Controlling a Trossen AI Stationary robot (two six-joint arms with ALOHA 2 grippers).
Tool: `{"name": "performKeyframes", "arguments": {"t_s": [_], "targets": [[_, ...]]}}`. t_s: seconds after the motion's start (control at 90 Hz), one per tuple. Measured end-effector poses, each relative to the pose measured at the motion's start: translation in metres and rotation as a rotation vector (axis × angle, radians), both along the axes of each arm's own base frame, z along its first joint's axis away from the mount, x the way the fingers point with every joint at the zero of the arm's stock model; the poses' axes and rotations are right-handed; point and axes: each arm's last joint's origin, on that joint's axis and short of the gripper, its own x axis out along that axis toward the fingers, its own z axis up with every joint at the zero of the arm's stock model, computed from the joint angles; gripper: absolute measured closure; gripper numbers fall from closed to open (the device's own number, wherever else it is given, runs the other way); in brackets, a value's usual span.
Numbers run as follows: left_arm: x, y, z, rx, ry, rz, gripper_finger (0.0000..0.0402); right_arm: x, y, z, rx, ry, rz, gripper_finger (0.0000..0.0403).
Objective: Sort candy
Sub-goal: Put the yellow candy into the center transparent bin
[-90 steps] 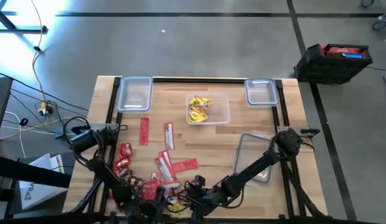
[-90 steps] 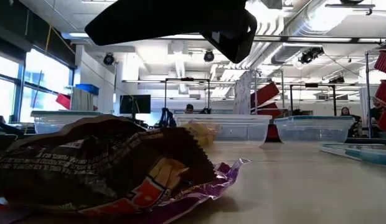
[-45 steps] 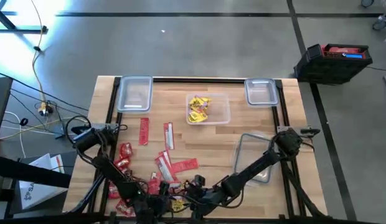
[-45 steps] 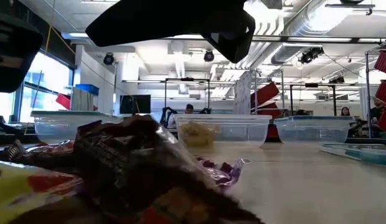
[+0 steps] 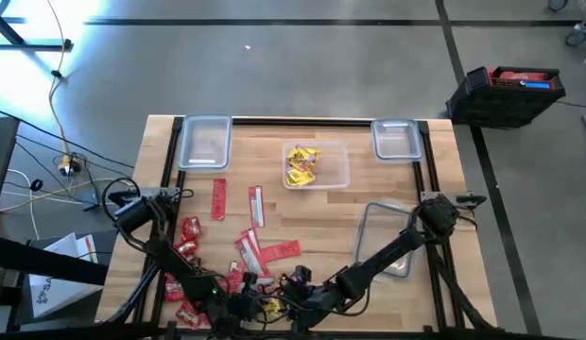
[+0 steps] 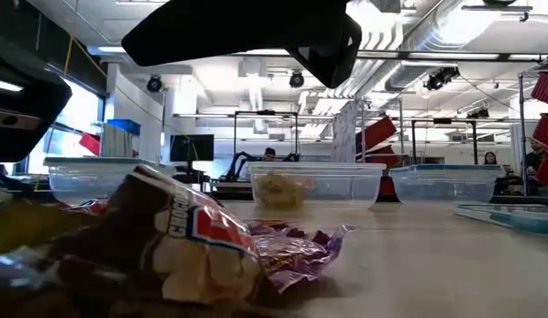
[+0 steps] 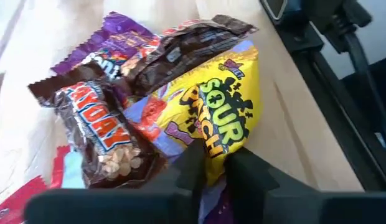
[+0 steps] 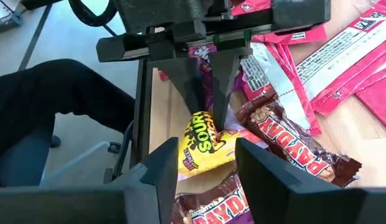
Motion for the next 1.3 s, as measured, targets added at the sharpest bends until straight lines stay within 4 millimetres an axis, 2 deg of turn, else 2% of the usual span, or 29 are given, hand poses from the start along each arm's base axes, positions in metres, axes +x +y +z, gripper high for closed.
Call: {"name": "performKeyframes", "arguments": {"t_s": [0.178,0.344,0.478,0.644,0.833,0.967,1.067,1.3], "targets": [[0.000,0.002,0.001,0.012,-0.030,0.054,0.0394,0.000,0.001,0.000,-0.026,0.004,0.065,0.0272],[0.009,0.011,0.017,0.005,-0.072,0.087,0.0399,-0.004,-0.009,0.011,-0.077,0.046,0.102,0.0272],[0.018,0.020,0.032,0.002,-0.098,0.105,0.0400,-0.010,-0.022,0.023,-0.124,0.113,0.101,0.0272],[0.027,0.038,0.056,0.023,-0.122,0.129,0.0401,-0.023,-0.040,0.049,-0.209,0.172,0.093,0.0272],[0.032,0.068,0.078,0.115,-0.098,0.207,0.0401,-0.044,-0.062,0.073,-0.356,0.260,0.031,0.0272],[0.040,0.090,0.091,0.168,-0.112,0.232,0.0401,-0.055,-0.079,0.082,-0.443,0.330,-0.016,0.0272],[0.048,0.112,0.093,0.219,-0.107,0.269,0.0401,-0.062,-0.091,0.089,-0.486,0.381,-0.042,0.0272],[0.077,0.179,0.093,0.285,-0.075,0.425,0.0401,-0.073,-0.120,0.090,-0.624,0.550,-0.110,0.0272]]}}
